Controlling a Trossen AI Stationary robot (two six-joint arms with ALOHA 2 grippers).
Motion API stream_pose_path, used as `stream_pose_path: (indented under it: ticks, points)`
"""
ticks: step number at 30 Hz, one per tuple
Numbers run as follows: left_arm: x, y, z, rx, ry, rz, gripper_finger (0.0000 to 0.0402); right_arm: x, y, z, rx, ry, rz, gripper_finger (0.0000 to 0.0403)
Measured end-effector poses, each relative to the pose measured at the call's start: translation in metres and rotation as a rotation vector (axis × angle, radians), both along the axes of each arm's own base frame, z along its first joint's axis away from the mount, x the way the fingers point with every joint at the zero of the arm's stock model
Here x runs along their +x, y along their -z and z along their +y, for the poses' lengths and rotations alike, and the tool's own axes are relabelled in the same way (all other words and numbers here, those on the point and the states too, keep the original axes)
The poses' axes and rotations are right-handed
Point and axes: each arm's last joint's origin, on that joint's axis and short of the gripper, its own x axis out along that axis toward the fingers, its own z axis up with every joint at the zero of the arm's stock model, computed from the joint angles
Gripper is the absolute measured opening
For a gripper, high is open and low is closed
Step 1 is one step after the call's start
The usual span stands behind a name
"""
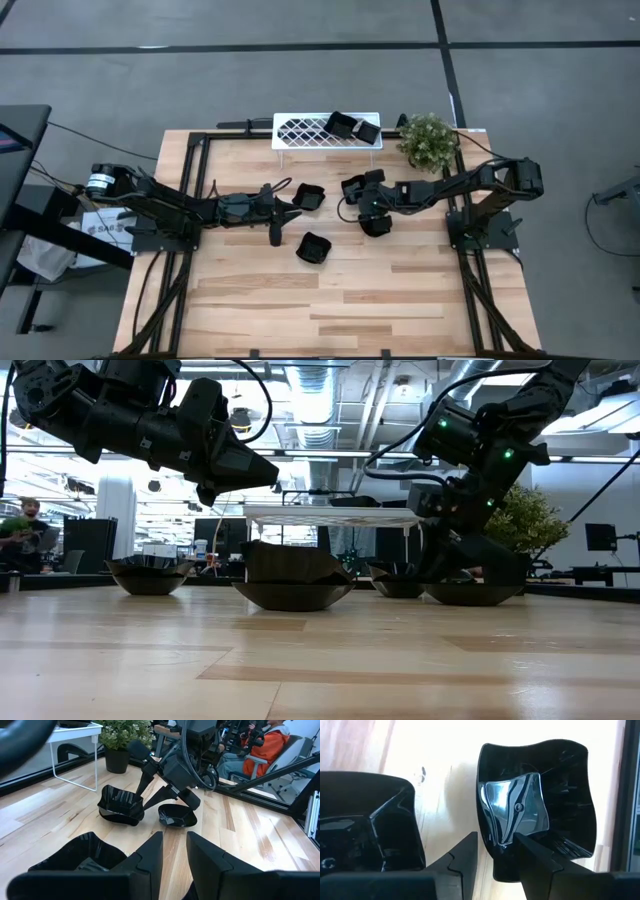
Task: Pick & Place Mini shaped plates
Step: Stack the black distorted square plate on top of the black distorted square plate on the shelf
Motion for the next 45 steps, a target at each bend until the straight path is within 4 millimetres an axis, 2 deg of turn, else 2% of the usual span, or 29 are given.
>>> stream_pose_path:
  ticks: [6, 17, 24, 45]
  points:
    - [0.000, 0.000, 0.000, 0.000, 0.000, 0.000, 0.0088, 0.000, 0.000, 0.001, -0.031, 0.018, 0.004, 0.0118]
    - [0.000, 0.000, 0.000, 0.000, 0.000, 0.000, 0.0088, 0.001, -0.001, 0.014, -0.063, -0.017, 0.008, 0.0118]
    - [0.000, 0.000, 0.000, -0.007, -0.002, -0.002, 0.0088, 0.002, -0.001, 0.014, -0.080, -0.010, 0.006, 0.0115]
    - [0.000, 0.000, -0.004, -0.008, 0.014, -0.006, 0.0088, 0.001, -0.001, 0.010, -0.081, -0.004, 0.011, 0.0003]
